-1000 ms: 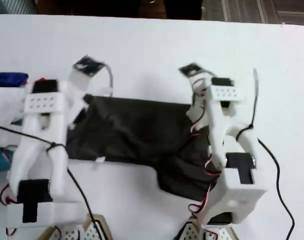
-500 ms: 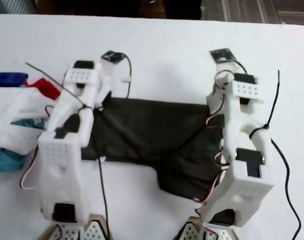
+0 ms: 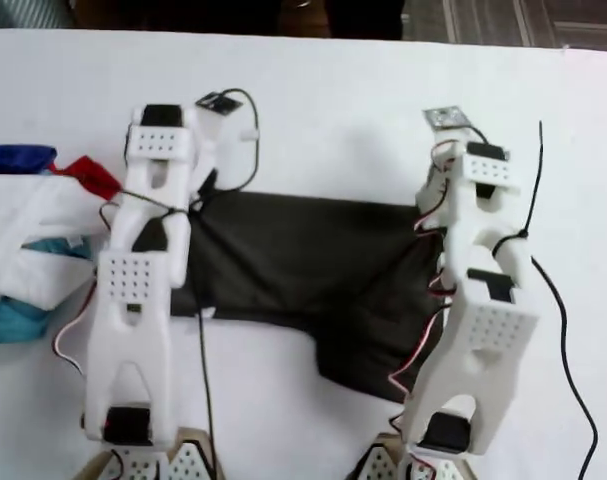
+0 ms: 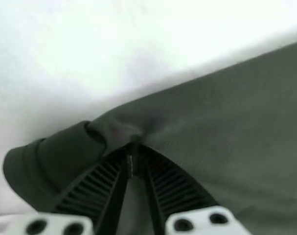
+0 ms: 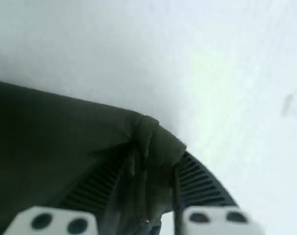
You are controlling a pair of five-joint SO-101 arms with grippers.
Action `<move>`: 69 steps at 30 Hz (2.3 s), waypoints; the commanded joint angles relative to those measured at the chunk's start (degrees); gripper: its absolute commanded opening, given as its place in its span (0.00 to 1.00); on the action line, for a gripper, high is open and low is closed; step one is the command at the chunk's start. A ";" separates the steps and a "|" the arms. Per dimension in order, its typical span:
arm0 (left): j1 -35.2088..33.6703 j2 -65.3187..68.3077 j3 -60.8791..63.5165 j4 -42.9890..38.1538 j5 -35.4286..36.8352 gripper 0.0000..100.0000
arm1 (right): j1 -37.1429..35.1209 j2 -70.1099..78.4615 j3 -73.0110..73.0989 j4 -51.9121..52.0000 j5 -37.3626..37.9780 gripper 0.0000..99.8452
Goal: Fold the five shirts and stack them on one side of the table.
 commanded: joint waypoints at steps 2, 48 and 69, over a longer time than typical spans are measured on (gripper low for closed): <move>-2.64 1.67 -5.67 1.32 0.35 0.03 | -0.04 0.75 -8.62 0.31 0.00 0.02; -8.00 -62.42 90.68 -36.13 -1.32 0.03 | -15.78 -23.87 -2.99 26.77 6.15 0.16; -8.26 -67.60 106.07 -48.70 3.96 0.03 | -26.86 -30.20 34.02 15.60 7.38 0.16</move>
